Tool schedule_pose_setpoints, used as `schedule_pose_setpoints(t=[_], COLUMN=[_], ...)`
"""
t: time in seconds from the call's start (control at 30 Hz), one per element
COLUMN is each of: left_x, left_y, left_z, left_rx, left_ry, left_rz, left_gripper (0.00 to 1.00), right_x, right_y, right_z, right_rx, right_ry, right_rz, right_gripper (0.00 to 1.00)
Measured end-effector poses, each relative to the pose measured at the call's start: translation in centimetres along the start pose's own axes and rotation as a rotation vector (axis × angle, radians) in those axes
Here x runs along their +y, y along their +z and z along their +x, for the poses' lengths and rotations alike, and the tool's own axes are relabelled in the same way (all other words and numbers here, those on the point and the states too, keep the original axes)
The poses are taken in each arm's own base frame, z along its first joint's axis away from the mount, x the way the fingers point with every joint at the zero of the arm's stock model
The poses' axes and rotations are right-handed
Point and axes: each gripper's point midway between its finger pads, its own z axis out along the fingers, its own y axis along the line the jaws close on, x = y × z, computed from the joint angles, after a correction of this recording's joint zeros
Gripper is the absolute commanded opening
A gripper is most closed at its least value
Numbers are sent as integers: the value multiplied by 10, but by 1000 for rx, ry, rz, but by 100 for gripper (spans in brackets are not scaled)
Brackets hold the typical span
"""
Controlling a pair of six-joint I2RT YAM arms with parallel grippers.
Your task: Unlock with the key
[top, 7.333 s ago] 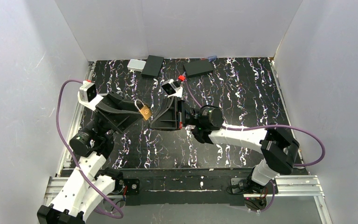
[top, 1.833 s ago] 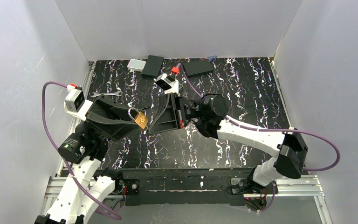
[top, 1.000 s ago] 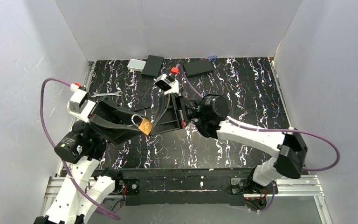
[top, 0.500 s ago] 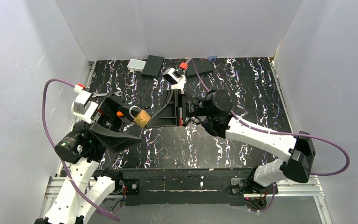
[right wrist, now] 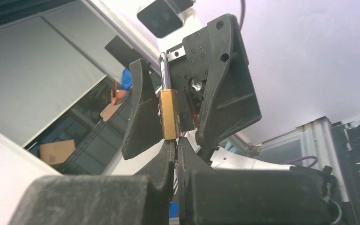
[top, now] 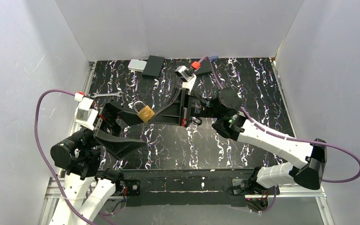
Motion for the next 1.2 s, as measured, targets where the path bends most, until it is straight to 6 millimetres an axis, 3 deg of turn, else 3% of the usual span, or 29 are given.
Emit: schedule_pose_setpoints(t=[0.2, 0.43, 0.77, 0.87, 1.2], left_x=[19, 44, 73, 80, 79], left_y=[-5, -12, -20, -22, -24], left_z=[2, 3, 17, 23, 25], left_rx=[-34, -93, -111, -105, -107], left_ry=[-26, -66, -130, -151, -150], left_rz=[-119, -240, -330, -349, -351], left_gripper=[90, 77, 55, 52, 40], right_x=[-11, -34, -41, -47, -68], right_y=[-4, -13, -25, -25, -26], right_z=[-3, 1, 9, 12, 22], right_rx=[-19, -16, -15, -8, 12], right_ry=[-57, -104, -118, -103, -69], right_rz=[65, 188, 229, 240, 274], right_gripper=[1, 1, 1, 1, 1])
